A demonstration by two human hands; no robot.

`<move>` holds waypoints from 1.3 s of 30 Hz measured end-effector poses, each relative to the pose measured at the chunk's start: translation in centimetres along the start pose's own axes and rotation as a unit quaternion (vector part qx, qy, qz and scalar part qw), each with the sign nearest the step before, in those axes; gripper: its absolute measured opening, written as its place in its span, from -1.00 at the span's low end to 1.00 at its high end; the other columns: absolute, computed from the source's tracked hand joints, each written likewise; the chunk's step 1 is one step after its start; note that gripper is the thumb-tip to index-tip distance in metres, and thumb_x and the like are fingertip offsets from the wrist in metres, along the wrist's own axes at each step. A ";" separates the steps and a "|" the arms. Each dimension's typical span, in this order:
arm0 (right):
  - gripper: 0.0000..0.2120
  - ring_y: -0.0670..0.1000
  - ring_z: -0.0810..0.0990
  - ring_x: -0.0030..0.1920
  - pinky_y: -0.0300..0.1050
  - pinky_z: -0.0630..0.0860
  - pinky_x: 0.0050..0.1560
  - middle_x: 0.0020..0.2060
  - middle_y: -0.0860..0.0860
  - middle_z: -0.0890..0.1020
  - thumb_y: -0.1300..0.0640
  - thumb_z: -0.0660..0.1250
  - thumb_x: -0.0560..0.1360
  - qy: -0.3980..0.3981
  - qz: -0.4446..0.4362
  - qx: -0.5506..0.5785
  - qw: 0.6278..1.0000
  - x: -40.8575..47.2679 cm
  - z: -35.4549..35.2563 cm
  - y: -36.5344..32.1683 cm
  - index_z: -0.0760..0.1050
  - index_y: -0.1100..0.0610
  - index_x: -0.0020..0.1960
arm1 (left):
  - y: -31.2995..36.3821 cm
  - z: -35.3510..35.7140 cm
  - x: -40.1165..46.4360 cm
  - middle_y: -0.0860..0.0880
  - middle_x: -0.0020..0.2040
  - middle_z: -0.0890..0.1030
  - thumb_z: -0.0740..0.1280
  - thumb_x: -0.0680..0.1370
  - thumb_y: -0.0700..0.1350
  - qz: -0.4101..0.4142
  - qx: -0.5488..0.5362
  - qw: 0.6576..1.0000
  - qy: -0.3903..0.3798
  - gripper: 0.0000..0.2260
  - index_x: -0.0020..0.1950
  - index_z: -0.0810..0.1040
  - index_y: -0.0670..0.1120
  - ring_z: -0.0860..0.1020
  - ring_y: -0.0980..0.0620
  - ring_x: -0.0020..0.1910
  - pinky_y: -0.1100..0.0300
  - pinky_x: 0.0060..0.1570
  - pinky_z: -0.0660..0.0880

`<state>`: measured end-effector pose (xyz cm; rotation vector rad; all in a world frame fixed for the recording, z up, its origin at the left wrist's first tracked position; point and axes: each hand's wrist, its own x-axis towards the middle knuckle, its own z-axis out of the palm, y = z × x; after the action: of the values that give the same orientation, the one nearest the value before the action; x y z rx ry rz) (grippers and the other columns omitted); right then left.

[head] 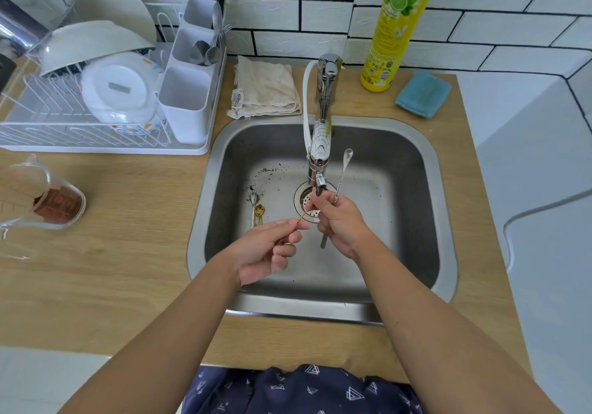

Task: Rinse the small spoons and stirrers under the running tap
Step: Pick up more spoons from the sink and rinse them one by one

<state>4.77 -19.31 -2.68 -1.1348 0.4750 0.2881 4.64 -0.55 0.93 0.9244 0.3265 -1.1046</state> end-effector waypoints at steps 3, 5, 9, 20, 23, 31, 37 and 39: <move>-0.80 -0.10 0.15 -0.54 -0.27 0.20 -0.52 -0.09 0.07 0.77 0.03 0.35 0.65 0.041 0.006 -0.053 0.998 0.4 0.3 0.1 0.60 0.11 -0.08 | -0.4 -0.1 0.4 0.04 -0.31 0.45 0.22 0.67 -0.03 0.040 0.176 0.980 0.088 -0.78 0.13 0.61 -0.11 0.30 0.14 -0.48 0.31 -0.53 0.32; -0.89 -0.11 0.15 -0.52 -0.26 0.20 -0.48 0.02 0.05 0.77 0.08 0.35 0.65 0.008 0.005 -0.045 0.999 0.4 0.2 0.2 0.64 0.08 0.02 | -0.3 -0.5 0.6 0.04 -0.31 0.47 0.19 0.68 -0.02 0.057 0.193 0.974 0.105 -0.77 0.09 0.59 -0.10 0.30 0.13 -0.50 0.29 -0.53 0.33; -0.75 -0.13 0.20 -0.51 -0.27 0.22 -0.47 0.00 0.08 0.71 0.17 0.48 0.55 0.000 0.001 -0.029 1.000 0.4 0.1 0.6 0.60 0.09 0.22 | 0.0 -0.5 0.7 0.04 -0.33 0.48 0.21 0.67 -0.03 0.040 0.137 0.986 0.083 -0.80 0.03 0.57 -0.09 0.27 0.14 -0.52 0.30 -0.56 0.30; -0.86 -0.25 0.49 -0.51 -0.25 0.39 -0.35 -0.23 0.00 0.77 0.04 0.44 0.58 0.276 -0.112 -0.057 0.953 0.4 -2.6 -1.3 0.60 0.09 -0.09 | 1.1 1.9 5.3 -0.12 -0.09 0.68 0.32 0.60 -0.30 0.199 0.210 0.943 0.162 -0.87 0.12 0.57 -0.19 0.65 0.13 -0.24 0.32 -0.27 0.56; -0.88 -0.23 0.51 -0.42 -0.11 0.45 -0.16 -0.25 -0.09 0.77 0.04 0.37 0.62 0.321 -0.132 -0.029 0.938 0.3 -3.5 -2.3 0.59 0.07 -0.04 | 1.8 3.1 6.6 -0.17 -0.01 0.71 0.22 0.62 -0.37 0.179 -0.028 0.981 0.065 -0.87 0.11 0.54 -0.29 0.69 -0.04 0.01 0.25 -0.01 0.60; -0.80 -0.08 0.53 -0.25 -0.14 0.37 -0.09 -0.23 -0.06 0.77 0.08 0.35 0.64 0.338 -0.129 0.001 0.932 -0.3 -4.6 -2.8 0.59 0.06 -0.15 | 1.2 4.8 7.8 -0.07 -0.39 0.60 0.41 0.57 -0.07 0.215 0.237 0.928 0.194 -0.78 -0.20 0.58 -0.17 0.58 0.03 -0.50 0.27 -0.49 0.49; -0.76 -0.07 0.49 -0.28 -0.16 0.36 -0.23 -0.20 -0.08 0.78 0.03 0.36 0.63 0.345 -0.102 -0.008 0.933 -0.6 -4.4 -2.4 0.60 0.03 -0.20 | 0.6 3.9 7.2 -0.03 -0.23 0.63 0.17 0.69 -0.17 0.179 0.141 0.969 0.093 -0.83 0.12 0.54 -0.16 0.65 0.08 -0.29 0.30 -0.35 0.52; -0.72 -0.11 0.47 -0.27 -0.19 0.37 -0.24 -0.18 -0.09 0.78 0.03 0.36 0.62 0.333 -0.099 -0.029 0.937 -0.6 -4.1 -2.2 0.63 0.02 -0.25 | 0.2 3.5 7.0 -0.03 -0.29 0.56 0.18 0.69 -0.12 0.178 0.142 0.965 0.129 -0.81 0.10 0.55 -0.17 0.58 0.08 -0.42 0.28 -0.45 0.47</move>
<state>4.38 -23.95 -2.01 -1.3177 0.9441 -0.2791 7.26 -7.61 -1.40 1.3300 0.2037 -0.7080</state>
